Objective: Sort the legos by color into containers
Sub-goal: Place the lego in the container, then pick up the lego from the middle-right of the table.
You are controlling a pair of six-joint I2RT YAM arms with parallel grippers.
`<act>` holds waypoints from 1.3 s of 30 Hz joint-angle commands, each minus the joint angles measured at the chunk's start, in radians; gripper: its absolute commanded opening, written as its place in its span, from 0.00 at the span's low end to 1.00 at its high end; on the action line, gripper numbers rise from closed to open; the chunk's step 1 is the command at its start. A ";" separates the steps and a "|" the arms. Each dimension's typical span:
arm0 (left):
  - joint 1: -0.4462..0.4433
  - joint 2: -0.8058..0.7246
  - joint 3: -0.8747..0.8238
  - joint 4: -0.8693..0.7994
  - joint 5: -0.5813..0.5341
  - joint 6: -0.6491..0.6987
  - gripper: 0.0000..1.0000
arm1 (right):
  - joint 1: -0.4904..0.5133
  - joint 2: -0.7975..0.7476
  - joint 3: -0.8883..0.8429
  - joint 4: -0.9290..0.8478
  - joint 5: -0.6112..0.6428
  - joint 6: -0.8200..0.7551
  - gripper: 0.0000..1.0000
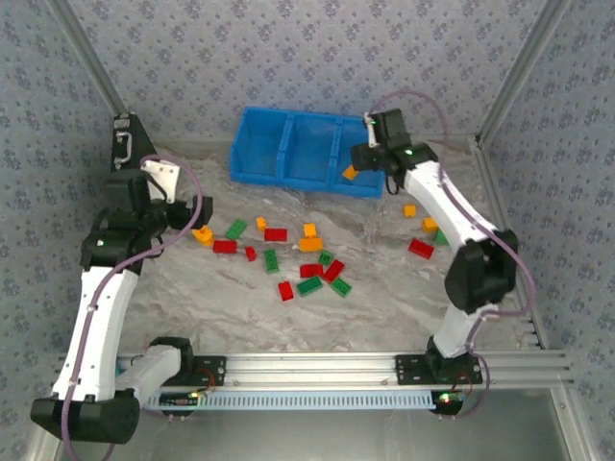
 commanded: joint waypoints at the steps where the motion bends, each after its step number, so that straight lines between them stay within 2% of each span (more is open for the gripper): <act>1: -0.007 0.013 0.024 0.044 0.037 0.009 1.00 | -0.094 -0.049 -0.125 -0.057 -0.092 -0.025 0.71; 5: -0.008 0.031 0.040 0.047 0.062 -0.004 1.00 | -0.210 -0.060 -0.224 -0.094 -0.148 0.027 0.72; 9: -0.009 0.030 0.042 0.049 0.071 -0.021 1.00 | -0.268 -0.024 -0.300 -0.053 -0.174 0.050 0.73; 13: -0.008 0.028 0.056 0.027 0.074 -0.030 1.00 | -0.297 0.072 -0.287 -0.037 -0.200 0.037 0.74; 17: -0.008 0.008 0.052 -0.015 0.072 -0.044 1.00 | -0.300 0.192 -0.221 -0.062 -0.163 0.007 0.85; 23: -0.011 -0.015 0.046 0.010 0.067 -0.087 1.00 | -0.308 0.291 -0.174 -0.050 -0.105 0.014 0.84; 33: -0.022 0.059 0.113 0.006 0.087 -0.097 1.00 | -0.309 0.334 -0.167 -0.008 -0.082 0.030 0.72; 35: -0.034 0.086 0.146 -0.002 0.097 -0.088 1.00 | -0.309 0.343 -0.160 -0.009 -0.092 0.028 0.67; 39: -0.068 0.160 0.243 -0.058 0.098 -0.069 1.00 | -0.304 0.350 -0.158 -0.003 -0.097 0.022 0.48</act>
